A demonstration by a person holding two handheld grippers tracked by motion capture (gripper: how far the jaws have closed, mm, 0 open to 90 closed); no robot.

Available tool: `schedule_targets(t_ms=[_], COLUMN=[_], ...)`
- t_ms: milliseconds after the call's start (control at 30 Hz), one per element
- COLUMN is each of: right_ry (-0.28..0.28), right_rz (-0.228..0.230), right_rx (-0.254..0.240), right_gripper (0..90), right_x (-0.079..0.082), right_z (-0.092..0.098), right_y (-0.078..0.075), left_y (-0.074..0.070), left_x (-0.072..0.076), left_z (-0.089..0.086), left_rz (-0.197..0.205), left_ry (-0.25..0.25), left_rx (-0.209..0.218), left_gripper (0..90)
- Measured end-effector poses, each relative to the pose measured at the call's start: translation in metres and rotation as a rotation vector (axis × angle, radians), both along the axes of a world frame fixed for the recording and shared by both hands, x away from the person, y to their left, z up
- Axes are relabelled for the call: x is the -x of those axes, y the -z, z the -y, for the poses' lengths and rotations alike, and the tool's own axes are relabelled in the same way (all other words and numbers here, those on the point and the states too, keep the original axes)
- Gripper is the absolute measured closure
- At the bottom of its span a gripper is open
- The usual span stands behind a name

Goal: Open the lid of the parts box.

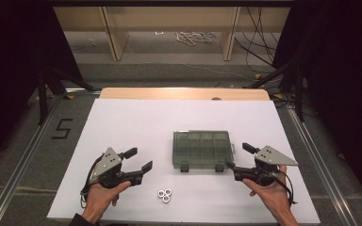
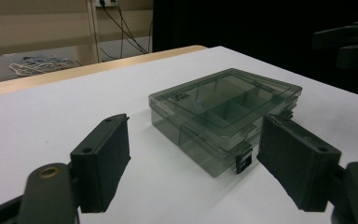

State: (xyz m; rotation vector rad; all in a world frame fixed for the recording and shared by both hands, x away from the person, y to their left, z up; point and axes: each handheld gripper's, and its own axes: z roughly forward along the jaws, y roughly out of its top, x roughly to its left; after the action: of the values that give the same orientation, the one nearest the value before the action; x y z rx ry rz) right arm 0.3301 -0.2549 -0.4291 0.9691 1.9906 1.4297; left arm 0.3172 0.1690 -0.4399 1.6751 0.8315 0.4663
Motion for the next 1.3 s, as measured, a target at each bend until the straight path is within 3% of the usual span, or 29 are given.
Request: schedule_targets(t_ms=[100,167,367,400,500,533,633,700,733,800,833,933,1067,1200,1300], right_ry=[0.001,0.004,-0.003,-0.022,-0.029,-0.038,-0.038,-0.044,-0.052,-0.052,-0.055,-0.049,-0.039,-0.04,-0.048], right_rz=[-0.009,-0.008,-0.049,-0.064,-0.08,-0.102,-0.094,-0.102,-0.118,-0.115,-0.138,-0.133,-0.153,-0.18,-0.209], right_rx=[0.01,0.003,0.039,0.047,0.059,0.098,0.085,0.098,0.1,0.109,0.118,0.157,0.184,0.216,0.243], right_gripper=[19.8,21.0,27.5,35.8,38.3,44.8,51.3,56.0,63.1,65.1,68.1,77.0,84.0,88.9,90.0], right_x=[-0.008,-0.013,-0.023,-0.027,-0.029,-0.03,-0.033,-0.035,-0.038,-0.04,-0.04,-0.044,-0.046,-0.048,-0.049], right_z=[0.007,0.009,0.015,0.015,0.016,0.018,0.018,0.019,0.02,0.021,0.022,0.024,0.028,0.031,0.032], right_y=[0.0,0.0,0.004,0.006,0.008,0.007,0.009,0.011,0.013,0.013,0.014,0.018,0.02,0.023,0.026], left_y=[0.001,0.004,0.01,0.012,0.015,0.017,0.017,0.018,0.019,0.02,0.021,0.025,0.03,0.035,0.038], left_x=[-0.003,-0.009,-0.023,-0.028,-0.033,-0.037,-0.041,-0.045,-0.049,-0.051,-0.052,-0.056,-0.06,-0.063,-0.065], left_z=[0.005,0.011,0.021,0.025,0.029,0.033,0.036,0.039,0.041,0.042,0.044,0.049,0.051,0.053,0.054], left_rz=[-0.001,-0.002,-0.036,-0.038,-0.053,-0.06,-0.056,-0.051,-0.06,-0.059,-0.059,-0.049,-0.075,-0.1,-0.117], left_ry=[0.008,0.008,0.004,0.016,0.022,0.035,0.049,0.052,0.07,0.075,0.083,0.099,0.095,0.113,0.135], left_rx=[-0.012,-0.051,-0.061,-0.08,-0.094,-0.107,-0.125,-0.146,-0.152,-0.163,-0.177,-0.237,-0.248,-0.262,-0.314], left_gripper=[25.7,26.3,28.9,34.3,40.9,43.9,51.9,60.4,69.0,74.5,74.5,82.6,89.5,89.8,89.9])
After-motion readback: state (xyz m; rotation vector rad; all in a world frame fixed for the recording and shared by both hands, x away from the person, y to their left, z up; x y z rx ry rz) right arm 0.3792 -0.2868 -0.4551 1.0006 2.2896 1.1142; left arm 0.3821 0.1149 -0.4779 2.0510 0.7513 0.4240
